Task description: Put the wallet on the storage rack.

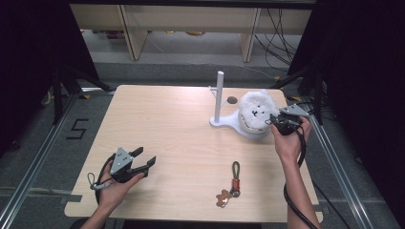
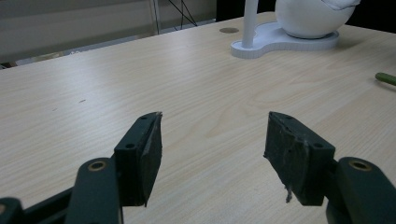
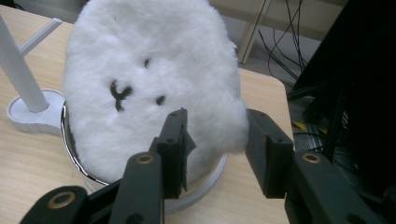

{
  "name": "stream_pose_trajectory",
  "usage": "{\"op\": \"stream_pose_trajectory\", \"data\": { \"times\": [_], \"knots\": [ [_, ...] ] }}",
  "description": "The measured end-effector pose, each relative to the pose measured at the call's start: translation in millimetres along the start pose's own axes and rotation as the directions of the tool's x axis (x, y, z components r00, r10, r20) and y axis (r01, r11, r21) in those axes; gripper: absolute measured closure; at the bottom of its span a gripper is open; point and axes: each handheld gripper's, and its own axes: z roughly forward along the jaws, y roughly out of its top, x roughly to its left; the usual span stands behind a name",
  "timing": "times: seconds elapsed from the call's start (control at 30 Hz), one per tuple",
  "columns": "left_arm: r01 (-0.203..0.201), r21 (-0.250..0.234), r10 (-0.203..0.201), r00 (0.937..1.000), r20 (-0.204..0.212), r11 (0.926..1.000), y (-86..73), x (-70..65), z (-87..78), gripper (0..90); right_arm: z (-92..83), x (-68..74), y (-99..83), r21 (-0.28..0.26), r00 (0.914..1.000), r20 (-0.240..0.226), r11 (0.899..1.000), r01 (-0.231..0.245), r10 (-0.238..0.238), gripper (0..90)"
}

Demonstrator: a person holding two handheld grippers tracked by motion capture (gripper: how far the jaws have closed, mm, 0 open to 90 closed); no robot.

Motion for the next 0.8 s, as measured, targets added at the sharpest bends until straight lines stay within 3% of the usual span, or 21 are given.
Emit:
{"op": "stream_pose_trajectory", "data": {
  "times": [0.33, 0.37, 0.4, 0.5, 0.6, 0.63, 0.67, 0.73, 0.8],
  "knots": [
    [0.001, 0.014, 0.000, 1.0000, -0.007, 0.9999, 0.1, -1.3, -0.7, 36.0, -3.8, -2.7, -1.2, -0.010, 0.9999, -0.008, 1.000, -0.013, 0.012, 62.9],
    [0.001, 0.014, -0.001, 1.0000, -0.007, 0.9999, 0.0, -1.2, -0.8, 36.0, -5.6, -3.5, -1.2, 0.000, 0.9996, -0.026, 1.000, -0.013, 0.013, 63.4],
    [0.001, 0.014, 0.000, 1.0000, -0.007, 0.9999, 0.0, -1.1, -0.9, 36.0, -9.5, -1.1, -2.6, 0.008, 0.9981, -0.037, 0.999, -0.050, 0.050, 64.0],
    [0.000, 0.014, 0.000, 1.0000, -0.006, 0.9999, 0.0, -1.1, -0.7, 36.0, -13.2, 0.8, -4.1, 0.023, 0.9966, -0.051, 0.998, -0.064, 0.065, 64.3],
    [-0.001, 0.018, 0.001, 1.0000, -0.004, 0.9998, -0.1, -1.6, -0.6, 35.9, -19.8, 5.3, -8.1, 0.054, 0.9911, -0.081, 0.993, -0.101, 0.105, 64.9],
    [-0.001, 0.017, 0.001, 1.0000, -0.004, 0.9998, 0.0, -1.8, -0.6, 35.9, -23.7, 8.9, -12.7, 0.104, 0.9850, -0.115, 0.988, -0.117, 0.129, 65.9],
    [0.000, 0.018, 0.000, 1.0000, -0.004, 0.9998, 0.2, -2.1, -0.9, 35.9, -25.5, 10.9, -14.9, 0.121, 0.9808, -0.137, 0.985, -0.123, 0.139, 66.0],
    [-0.006, 0.002, 0.006, 1.0000, 0.005, 1.0000, 0.6, -1.2, 0.1, 35.9, -29.0, 14.9, -17.9, 0.170, 0.9790, -0.153, 0.979, -0.109, 0.135, 66.3],
    [-0.002, 0.018, 0.002, 1.0000, -0.008, 0.9998, 1.3, -1.9, -1.4, 35.9, -31.2, 17.7, -19.4, 0.190, 0.9787, -0.154, 0.976, -0.106, 0.136, 66.9]
  ]
}}
